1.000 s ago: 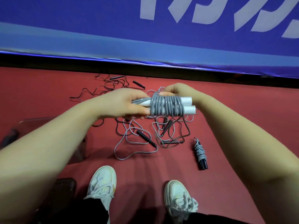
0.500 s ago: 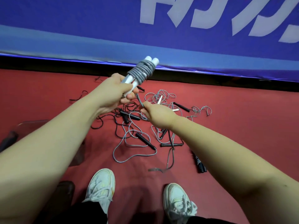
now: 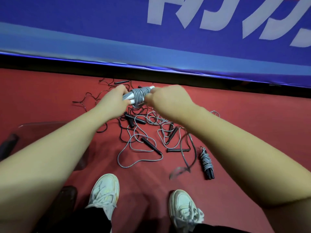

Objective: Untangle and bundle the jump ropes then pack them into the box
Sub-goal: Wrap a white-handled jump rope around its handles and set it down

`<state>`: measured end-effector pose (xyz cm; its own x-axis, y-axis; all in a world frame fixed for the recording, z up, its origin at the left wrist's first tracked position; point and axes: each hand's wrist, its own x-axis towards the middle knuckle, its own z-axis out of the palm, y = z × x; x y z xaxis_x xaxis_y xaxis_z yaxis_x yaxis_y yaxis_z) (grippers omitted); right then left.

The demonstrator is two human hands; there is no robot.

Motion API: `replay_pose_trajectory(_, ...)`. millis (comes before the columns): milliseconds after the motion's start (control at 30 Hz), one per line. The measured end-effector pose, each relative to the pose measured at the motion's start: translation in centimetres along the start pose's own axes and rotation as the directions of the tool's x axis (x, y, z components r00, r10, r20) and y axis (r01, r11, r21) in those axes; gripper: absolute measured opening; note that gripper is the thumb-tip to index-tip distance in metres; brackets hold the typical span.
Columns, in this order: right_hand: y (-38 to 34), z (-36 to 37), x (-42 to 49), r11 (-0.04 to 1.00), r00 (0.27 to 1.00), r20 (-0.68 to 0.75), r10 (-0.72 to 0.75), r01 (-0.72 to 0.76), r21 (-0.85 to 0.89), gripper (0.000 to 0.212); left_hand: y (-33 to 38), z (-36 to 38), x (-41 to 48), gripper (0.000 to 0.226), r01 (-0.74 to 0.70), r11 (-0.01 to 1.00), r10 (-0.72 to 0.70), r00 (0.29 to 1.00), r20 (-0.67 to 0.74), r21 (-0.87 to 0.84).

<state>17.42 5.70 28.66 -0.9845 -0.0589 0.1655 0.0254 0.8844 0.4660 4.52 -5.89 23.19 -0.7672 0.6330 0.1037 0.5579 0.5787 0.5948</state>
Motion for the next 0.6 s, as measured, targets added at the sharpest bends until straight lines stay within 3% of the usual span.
replay_pose_trajectory(133,3.0,-0.8,0.8,0.999,0.998,-0.053,-0.027,0.025,-0.033,0.028,0.8,0.4,-0.7,0.015,-0.124,0.984,0.102,0.98,0.172,0.126)
replay_pose_trajectory(267,5.5,0.4,0.3,0.988,0.988,-0.025,-0.151,0.152,0.033,0.027,1.6,0.4,-1.7,0.015,-0.289,0.943,0.207,0.897,0.391,0.163)
replay_pose_trajectory(367,6.8,1.6,-0.2,0.967,0.968,-0.092,-0.232,0.24,0.089,0.025,2.0,0.5,-2.6,0.014,-0.348,0.936,0.268,0.799,0.538,0.051)
replay_pose_trajectory(500,6.9,3.6,-0.5,0.927,0.931,-0.217,-0.294,0.333,0.174,0.037,2.9,0.7,-3.5,0.014,-0.29,0.946,0.312,0.688,0.655,-0.146)
replay_pose_trajectory(600,6.6,4.6,-0.3,0.919,0.944,-0.169,-0.283,0.318,0.236,0.04,3.6,0.7,-3.7,0.009,-0.257,0.933,0.359,0.654,0.666,-0.251)
